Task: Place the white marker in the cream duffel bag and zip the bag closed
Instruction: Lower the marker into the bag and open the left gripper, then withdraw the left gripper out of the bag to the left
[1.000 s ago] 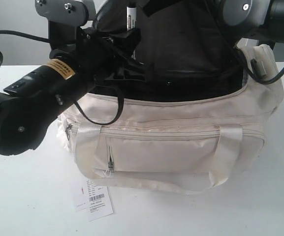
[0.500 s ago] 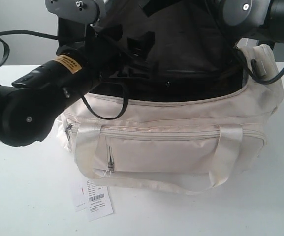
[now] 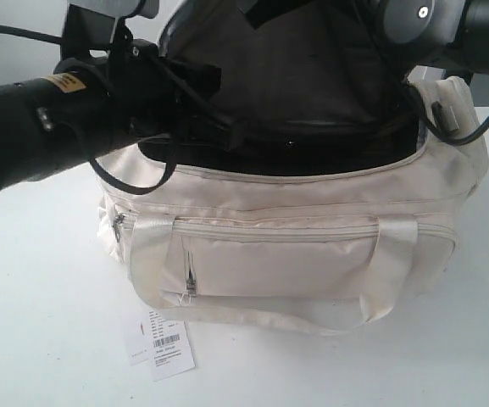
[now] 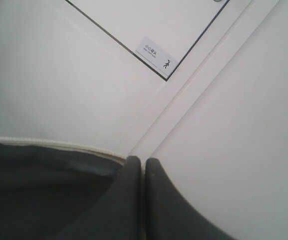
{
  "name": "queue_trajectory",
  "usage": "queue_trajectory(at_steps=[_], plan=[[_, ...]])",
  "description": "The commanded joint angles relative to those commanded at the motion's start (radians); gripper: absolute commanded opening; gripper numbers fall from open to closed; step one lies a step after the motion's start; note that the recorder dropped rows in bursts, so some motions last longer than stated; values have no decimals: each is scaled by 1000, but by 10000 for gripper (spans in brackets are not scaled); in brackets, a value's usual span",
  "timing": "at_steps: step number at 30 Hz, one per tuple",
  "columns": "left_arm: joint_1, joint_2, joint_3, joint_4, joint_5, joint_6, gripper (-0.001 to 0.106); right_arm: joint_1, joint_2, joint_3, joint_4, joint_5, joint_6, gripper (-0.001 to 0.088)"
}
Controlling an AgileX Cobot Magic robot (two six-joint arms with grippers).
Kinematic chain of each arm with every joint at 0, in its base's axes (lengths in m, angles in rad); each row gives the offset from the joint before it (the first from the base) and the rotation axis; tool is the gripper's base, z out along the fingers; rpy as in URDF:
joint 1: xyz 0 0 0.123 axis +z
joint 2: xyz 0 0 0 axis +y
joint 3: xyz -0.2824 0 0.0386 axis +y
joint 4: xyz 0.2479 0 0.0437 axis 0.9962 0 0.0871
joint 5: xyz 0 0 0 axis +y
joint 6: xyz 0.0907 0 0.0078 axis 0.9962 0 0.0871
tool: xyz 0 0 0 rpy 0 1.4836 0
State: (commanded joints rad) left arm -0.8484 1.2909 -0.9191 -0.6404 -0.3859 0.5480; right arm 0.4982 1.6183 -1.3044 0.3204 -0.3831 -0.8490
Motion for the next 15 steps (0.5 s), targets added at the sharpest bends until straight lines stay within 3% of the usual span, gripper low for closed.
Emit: queue_trajectory(at_steps=[4, 15], plan=[[29, -36, 0, -6, 156, 116, 0, 0, 0, 0, 0, 0, 46, 0], [213, -157, -1, -2, 706, 122, 0, 0, 0, 0, 0, 0, 46, 0]])
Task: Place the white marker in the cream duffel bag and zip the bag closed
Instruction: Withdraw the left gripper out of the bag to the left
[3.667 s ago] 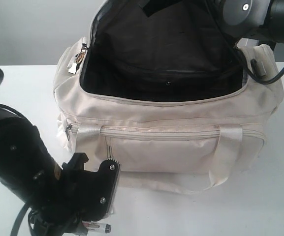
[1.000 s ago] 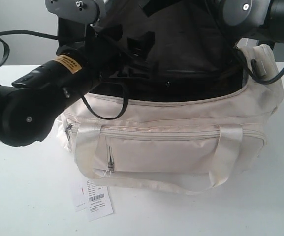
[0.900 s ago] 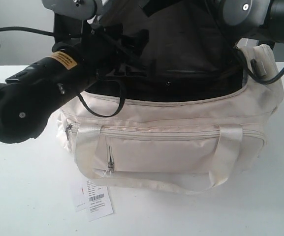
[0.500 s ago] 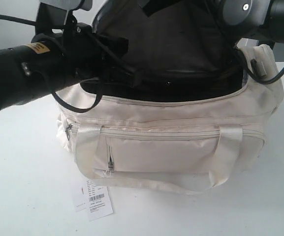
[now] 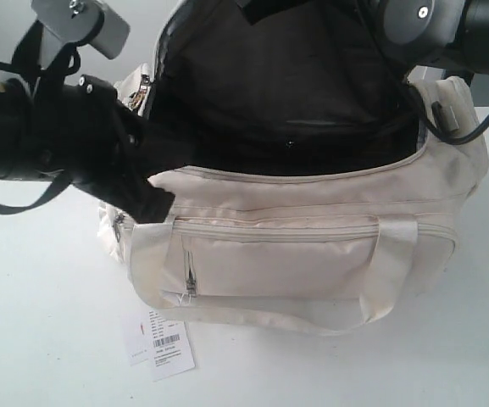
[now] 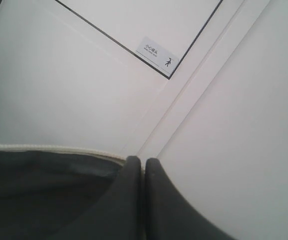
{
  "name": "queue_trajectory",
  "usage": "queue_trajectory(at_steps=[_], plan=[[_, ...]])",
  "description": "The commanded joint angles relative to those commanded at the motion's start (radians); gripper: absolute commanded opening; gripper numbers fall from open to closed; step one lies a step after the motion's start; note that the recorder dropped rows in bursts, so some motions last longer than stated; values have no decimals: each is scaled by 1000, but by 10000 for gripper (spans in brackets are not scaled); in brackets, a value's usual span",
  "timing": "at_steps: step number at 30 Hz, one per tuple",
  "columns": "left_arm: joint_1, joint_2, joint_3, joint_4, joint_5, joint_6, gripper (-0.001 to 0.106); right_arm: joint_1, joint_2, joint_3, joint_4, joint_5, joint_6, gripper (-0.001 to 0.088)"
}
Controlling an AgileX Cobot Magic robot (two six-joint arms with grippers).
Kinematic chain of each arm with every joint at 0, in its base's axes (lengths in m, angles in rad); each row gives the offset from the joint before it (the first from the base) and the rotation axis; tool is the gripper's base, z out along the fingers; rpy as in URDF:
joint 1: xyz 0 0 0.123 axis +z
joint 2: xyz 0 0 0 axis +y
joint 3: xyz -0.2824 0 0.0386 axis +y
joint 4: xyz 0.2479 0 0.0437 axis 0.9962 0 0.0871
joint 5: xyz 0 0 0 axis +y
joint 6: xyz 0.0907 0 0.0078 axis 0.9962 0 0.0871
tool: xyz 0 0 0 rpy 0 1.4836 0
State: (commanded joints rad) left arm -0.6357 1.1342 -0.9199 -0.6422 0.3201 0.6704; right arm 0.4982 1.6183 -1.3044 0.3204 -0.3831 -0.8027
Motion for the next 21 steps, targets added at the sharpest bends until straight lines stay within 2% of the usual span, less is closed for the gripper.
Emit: queue_trajectory(at_steps=[5, 9, 10, 11, 14, 18, 21], plan=[[129, 0, -4, 25, 269, -20, 0, 0, 0, 0, 0, 0, 0, 0], [227, 2, -30, 191, 593, -29, 0, 0, 0, 0, 0, 0, 0, 0], [253, 6, -34, 259, 664, -68, 0, 0, 0, 0, 0, 0, 0, 0], [271, 6, -34, 321, 686, -111, 0, 0, 0, 0, 0, 0, 0, 0], [326, 6, -34, 493, 634, -269, 0, 0, 0, 0, 0, 0, 0, 0], [382, 6, -34, 536, 466, -391, 0, 0, 0, 0, 0, 0, 0, 0], [398, 6, -34, 536, 308, -413, 0, 0, 0, 0, 0, 0, 0, 0]])
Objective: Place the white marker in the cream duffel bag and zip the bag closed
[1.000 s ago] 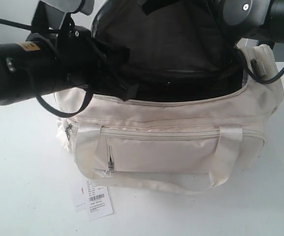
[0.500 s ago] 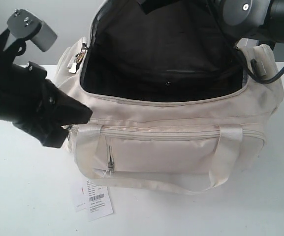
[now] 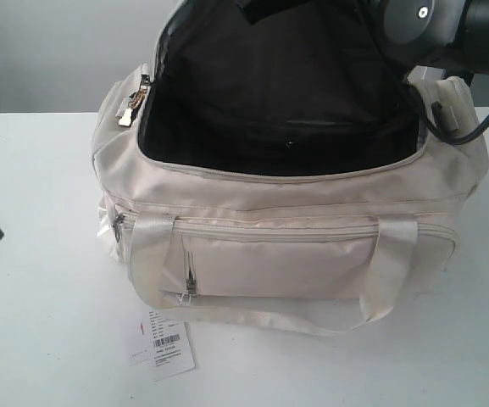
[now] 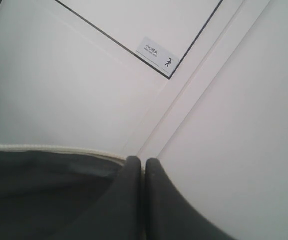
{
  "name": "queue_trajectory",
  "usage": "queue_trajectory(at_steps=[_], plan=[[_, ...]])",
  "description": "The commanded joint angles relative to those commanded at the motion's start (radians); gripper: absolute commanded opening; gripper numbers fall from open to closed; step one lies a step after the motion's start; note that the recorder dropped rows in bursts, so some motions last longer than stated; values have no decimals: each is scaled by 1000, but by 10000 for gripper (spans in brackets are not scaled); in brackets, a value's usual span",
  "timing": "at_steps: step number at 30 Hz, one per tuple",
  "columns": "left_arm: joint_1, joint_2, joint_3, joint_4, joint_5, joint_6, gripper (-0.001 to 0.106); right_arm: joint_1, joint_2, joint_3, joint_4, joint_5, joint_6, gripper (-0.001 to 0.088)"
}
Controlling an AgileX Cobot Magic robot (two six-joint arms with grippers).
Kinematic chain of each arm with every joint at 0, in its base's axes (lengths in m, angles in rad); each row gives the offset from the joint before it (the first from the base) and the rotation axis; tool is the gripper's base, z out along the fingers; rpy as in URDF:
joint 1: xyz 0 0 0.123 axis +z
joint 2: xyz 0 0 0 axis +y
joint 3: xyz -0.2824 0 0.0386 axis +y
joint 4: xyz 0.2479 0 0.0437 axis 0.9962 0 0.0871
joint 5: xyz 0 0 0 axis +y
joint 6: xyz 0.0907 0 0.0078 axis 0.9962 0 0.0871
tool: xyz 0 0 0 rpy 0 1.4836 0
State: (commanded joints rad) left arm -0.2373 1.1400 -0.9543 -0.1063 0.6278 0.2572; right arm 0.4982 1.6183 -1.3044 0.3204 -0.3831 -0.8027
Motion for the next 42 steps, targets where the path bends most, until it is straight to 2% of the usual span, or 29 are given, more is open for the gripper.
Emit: queue_trajectory(at_steps=[4, 6, 8, 10, 12, 16, 18, 22, 27, 30, 35, 42], plan=[[19, 27, -8, -16, -182, -77, 0, 0, 0, 0, 0, 0, 0, 0], [32, 63, -34, -50, -194, -98, 0, 0, 0, 0, 0, 0, 0, 0], [37, 111, -74, -73, -141, -77, 11, 0, 0, 0, 0, 0, 0, 0], [37, 168, -132, -93, -77, -42, 74, 0, 0, 0, 0, 0, 0, 0], [37, 226, -190, -134, -34, -22, 186, 0, 0, 0, 0, 0, 0, 0], [37, 302, -284, -177, -30, -15, 421, 0, 0, 0, 0, 0, 0, 0], [43, 337, -335, -189, -40, -19, 492, 0, 0, 0, 0, 0, 0, 0], [92, 411, -423, -366, -44, -2, 506, 0, 0, 0, 0, 0, 0, 0], [145, 507, -499, -597, 11, 137, 530, 0, 0, 0, 0, 0, 0, 0], [145, 547, -530, -702, 28, 222, 585, 0, 0, 0, 0, 0, 0, 0], [145, 620, -591, -721, 55, 259, 636, 0, 0, 0, 0, 0, 0, 0], [145, 668, -605, -698, -24, 263, 637, 0, 0, 0, 0, 0, 0, 0]])
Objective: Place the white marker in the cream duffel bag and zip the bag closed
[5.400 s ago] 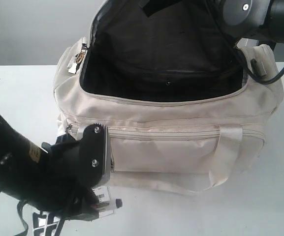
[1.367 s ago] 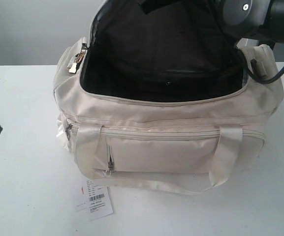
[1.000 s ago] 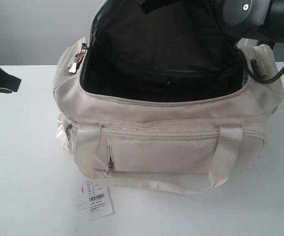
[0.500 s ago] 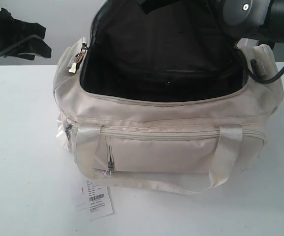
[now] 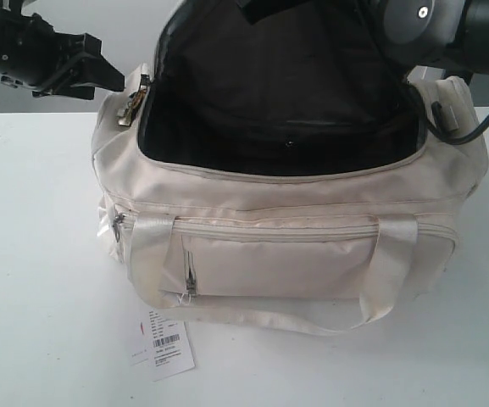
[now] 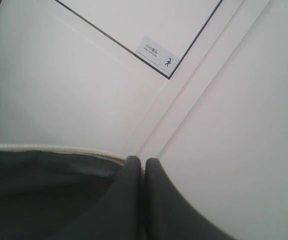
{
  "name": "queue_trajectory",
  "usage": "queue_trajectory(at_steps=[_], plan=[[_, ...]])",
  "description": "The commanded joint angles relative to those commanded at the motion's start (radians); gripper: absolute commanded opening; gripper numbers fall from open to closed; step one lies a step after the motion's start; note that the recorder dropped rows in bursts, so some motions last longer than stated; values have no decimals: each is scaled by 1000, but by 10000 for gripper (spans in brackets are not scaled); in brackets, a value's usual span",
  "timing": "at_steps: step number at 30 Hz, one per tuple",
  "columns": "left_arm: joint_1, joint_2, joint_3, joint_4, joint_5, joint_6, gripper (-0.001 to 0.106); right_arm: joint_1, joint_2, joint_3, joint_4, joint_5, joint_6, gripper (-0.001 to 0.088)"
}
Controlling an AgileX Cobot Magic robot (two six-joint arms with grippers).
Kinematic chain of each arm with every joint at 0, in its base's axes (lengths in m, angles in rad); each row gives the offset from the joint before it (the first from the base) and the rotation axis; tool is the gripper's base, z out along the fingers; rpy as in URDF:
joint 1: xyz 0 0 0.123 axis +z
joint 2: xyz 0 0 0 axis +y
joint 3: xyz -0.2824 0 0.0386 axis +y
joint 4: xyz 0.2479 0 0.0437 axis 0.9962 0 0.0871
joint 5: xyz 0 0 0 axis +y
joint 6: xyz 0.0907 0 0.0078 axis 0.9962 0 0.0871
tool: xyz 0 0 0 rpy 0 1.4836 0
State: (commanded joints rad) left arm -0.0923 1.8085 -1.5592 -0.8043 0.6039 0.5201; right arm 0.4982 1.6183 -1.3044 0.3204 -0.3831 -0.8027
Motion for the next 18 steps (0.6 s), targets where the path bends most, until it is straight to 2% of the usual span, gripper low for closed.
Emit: queue_trajectory(at_steps=[7, 9, 11, 14, 15, 18], plan=[[0, 47, 0, -63, -4, 38, 635, 0, 0, 0, 0, 0, 0, 0], [0, 57, 0, -89, -6, 69, 604, 0, 0, 0, 0, 0, 0, 0], [0, 64, 0, -113, -4, 119, 495, 0, 0, 0, 0, 0, 0, 0], [0, 64, 0, -128, 1, 161, 98, 0, 0, 0, 0, 0, 0, 0], [0, 64, 0, -140, 4, 195, 6, 0, 0, 0, 0, 0, 0, 0], [0, 64, 0, -216, 34, 252, 0, 0, 0, 0, 0, 0, 0, 0]])
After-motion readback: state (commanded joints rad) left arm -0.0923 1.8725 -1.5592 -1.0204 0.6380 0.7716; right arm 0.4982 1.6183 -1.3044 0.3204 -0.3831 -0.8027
